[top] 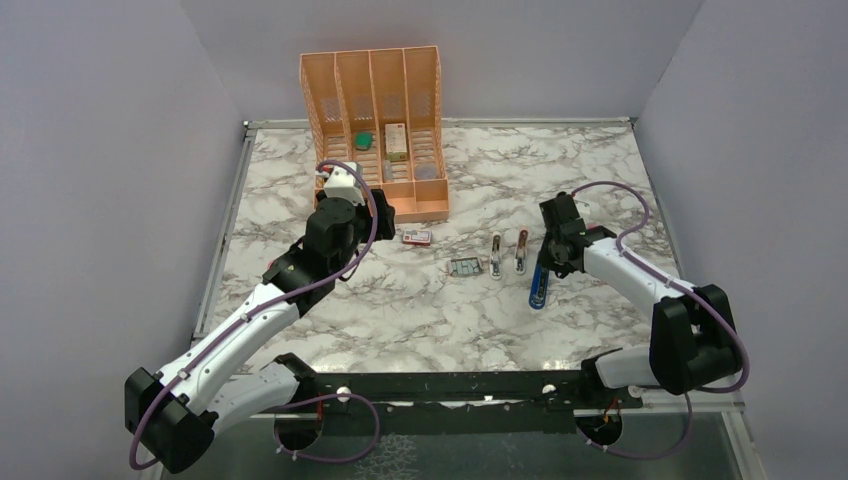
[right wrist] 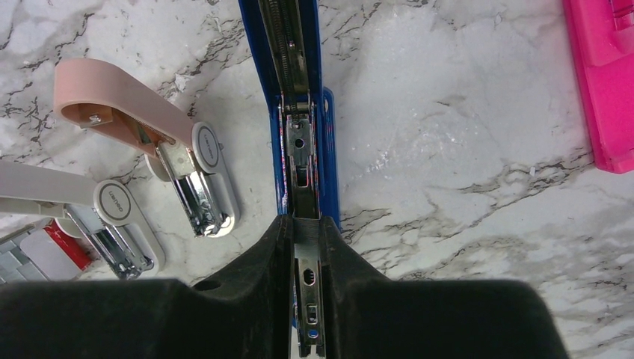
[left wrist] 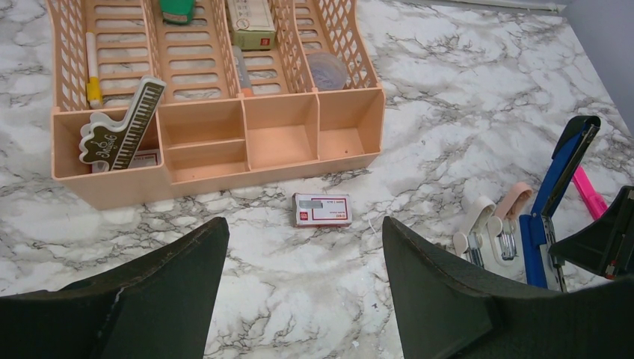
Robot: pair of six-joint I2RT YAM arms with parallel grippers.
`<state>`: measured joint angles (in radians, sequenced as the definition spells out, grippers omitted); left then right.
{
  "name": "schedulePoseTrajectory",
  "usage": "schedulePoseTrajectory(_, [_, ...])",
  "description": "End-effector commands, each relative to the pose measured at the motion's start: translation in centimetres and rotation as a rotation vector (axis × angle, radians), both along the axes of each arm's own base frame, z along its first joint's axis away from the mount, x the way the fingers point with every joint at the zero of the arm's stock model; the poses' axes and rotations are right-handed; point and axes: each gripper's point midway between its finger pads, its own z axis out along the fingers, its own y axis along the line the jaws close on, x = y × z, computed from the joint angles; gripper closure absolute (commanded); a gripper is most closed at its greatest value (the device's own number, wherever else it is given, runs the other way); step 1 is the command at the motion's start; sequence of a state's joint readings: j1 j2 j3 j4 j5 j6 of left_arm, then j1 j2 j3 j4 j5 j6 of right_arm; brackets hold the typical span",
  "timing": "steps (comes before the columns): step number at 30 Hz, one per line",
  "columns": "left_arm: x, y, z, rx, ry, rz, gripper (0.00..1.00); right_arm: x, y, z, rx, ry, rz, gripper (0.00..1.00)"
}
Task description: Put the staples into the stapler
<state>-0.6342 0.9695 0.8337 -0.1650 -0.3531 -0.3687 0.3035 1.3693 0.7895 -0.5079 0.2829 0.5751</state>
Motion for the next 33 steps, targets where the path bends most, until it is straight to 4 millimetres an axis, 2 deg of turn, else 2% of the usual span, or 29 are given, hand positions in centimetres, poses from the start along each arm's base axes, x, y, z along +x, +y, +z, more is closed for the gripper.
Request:
schedulePoseTrajectory(1, [0.2, 0.3, 0.2, 0.005, -0.017, 0.009, 0.24, 0.3, -0.4, 0.8, -0.002, -0.031, -0.016, 0.81])
schedulePoseTrajectory(7, [0.2, 0.3, 0.1, 0.007, -0.015, 0.010, 0.24, 0.5, -0.2, 1.4, 0.010, -0.052, -0.013, 0.82])
schedulePoseTrajectory(25, [0.2, 0.3, -0.1, 0.009, -0.013, 0.010, 0.24, -0.1, 0.2, -1.0, 0.018, 0.007, 0.010, 0.82])
schedulePoseTrajectory(33, [0.2, 0.3, 0.1, 0.006, -0.014, 0.011, 0.23, 0.1, 0.1, -0.4, 0.015, -0.009, 0.009, 0.82])
